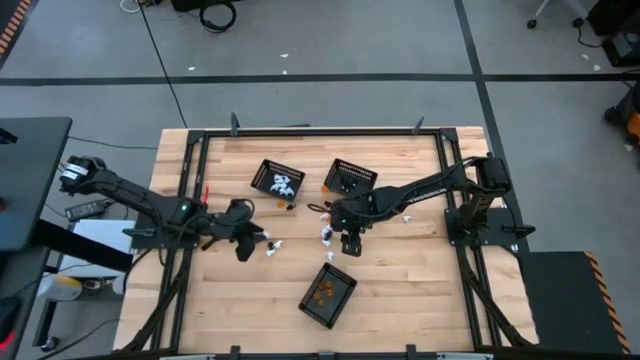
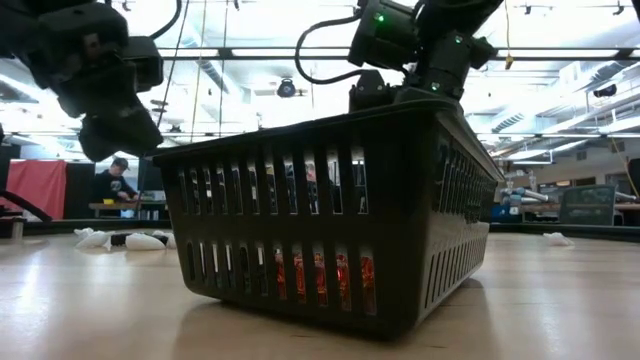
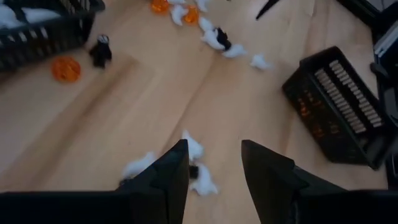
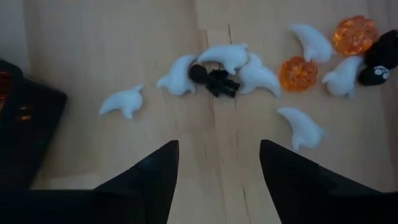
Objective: Sort Halloween decoration
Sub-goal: Put the white ghost toy into the top left black basket
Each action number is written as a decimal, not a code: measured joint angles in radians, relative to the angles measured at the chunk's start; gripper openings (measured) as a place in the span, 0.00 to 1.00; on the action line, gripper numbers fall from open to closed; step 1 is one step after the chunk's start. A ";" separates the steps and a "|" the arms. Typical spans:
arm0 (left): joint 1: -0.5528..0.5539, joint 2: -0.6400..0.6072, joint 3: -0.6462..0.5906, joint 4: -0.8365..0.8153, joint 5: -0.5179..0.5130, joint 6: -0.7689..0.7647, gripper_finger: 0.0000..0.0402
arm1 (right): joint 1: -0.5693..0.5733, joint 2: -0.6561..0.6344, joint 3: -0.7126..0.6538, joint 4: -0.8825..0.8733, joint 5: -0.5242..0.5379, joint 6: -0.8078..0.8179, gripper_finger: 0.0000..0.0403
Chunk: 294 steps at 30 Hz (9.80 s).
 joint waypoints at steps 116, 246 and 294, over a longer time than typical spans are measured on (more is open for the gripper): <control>0.004 0.000 0.001 -0.066 0.001 -0.067 0.39 | -0.222 0.144 0.271 0.365 0.061 -0.201 0.00; -0.101 0.756 0.453 -0.388 0.003 -0.073 0.16 | -0.278 0.057 0.820 -0.504 -0.096 -0.315 0.21; 0.543 0.570 0.511 -0.291 -0.105 0.462 0.01 | -0.363 -0.007 0.820 -0.606 -0.021 -0.368 0.21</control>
